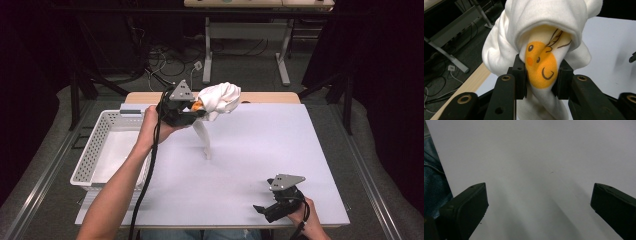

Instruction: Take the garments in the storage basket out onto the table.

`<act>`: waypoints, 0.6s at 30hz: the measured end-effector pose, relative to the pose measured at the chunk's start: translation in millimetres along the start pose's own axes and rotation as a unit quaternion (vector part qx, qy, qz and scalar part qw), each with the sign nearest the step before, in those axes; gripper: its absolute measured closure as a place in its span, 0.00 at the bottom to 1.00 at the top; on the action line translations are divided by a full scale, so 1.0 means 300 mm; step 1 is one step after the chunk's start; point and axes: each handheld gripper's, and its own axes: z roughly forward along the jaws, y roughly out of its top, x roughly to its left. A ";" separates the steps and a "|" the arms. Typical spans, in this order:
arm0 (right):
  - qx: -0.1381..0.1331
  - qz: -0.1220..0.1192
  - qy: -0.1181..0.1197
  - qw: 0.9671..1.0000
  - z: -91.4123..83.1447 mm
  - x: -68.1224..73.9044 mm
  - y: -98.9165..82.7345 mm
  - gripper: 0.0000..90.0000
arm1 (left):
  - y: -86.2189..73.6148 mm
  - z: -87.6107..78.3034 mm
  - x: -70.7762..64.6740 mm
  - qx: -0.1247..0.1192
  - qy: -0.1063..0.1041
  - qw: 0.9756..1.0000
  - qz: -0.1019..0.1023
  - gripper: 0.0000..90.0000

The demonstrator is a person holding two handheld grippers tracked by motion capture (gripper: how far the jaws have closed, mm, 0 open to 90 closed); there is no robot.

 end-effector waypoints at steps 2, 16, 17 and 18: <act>0.001 0.000 0.000 1.000 0.001 0.000 -0.001 0.01 | -0.010 0.009 -0.001 0.009 -0.007 1.000 0.005 0.76; -0.002 0.000 -0.001 1.000 0.001 -0.001 -0.001 0.01 | -0.078 0.063 -0.036 0.025 -0.022 0.999 0.002 0.76; -0.005 0.000 -0.002 1.000 0.003 0.000 -0.001 0.01 | -0.088 0.071 -0.042 0.027 -0.024 0.999 0.004 0.76; -0.001 0.000 0.000 1.000 0.002 0.000 -0.001 0.01 | -0.093 0.074 -0.046 0.029 -0.025 0.999 0.004 0.76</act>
